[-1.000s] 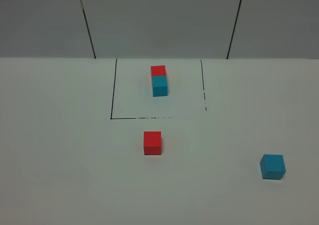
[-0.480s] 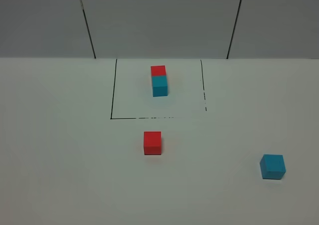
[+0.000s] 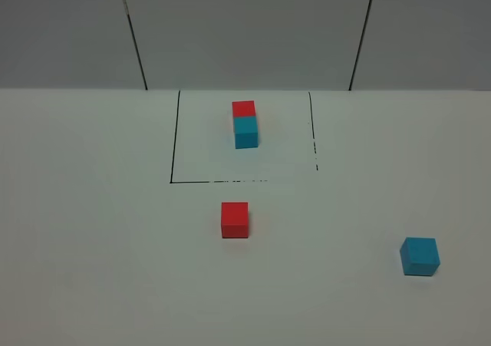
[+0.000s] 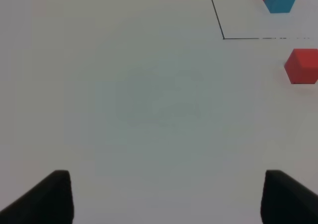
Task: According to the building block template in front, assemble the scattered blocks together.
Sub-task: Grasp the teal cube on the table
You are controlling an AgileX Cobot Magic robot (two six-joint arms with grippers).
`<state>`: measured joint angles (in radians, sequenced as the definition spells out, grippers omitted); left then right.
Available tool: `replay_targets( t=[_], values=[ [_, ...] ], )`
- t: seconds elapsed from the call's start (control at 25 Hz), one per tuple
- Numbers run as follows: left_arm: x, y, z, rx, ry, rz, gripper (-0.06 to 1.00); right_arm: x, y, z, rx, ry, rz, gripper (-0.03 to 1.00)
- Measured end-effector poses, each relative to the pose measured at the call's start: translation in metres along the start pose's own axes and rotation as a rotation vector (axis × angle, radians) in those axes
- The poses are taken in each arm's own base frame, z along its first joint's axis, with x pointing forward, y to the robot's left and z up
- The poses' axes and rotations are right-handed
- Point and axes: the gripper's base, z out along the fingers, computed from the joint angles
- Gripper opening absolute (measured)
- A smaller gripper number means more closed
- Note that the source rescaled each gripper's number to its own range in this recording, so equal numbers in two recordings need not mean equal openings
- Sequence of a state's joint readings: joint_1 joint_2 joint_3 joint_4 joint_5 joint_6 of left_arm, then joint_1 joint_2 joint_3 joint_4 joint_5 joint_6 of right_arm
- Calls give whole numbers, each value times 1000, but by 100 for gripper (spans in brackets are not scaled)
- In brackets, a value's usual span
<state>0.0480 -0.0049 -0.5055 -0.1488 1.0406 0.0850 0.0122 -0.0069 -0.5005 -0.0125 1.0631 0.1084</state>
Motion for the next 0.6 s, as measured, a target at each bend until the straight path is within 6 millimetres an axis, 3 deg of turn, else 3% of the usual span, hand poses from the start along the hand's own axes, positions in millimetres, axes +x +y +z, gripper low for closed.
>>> replay_targets(
  t=[0.4, 0.6],
  values=[
    [0, 0, 0, 0, 0, 0, 67, 0, 1, 1, -10, 7, -19, 81],
    [0, 0, 0, 0, 0, 0, 67, -24, 13, 28, -95, 208, -9, 98]
  ],
)
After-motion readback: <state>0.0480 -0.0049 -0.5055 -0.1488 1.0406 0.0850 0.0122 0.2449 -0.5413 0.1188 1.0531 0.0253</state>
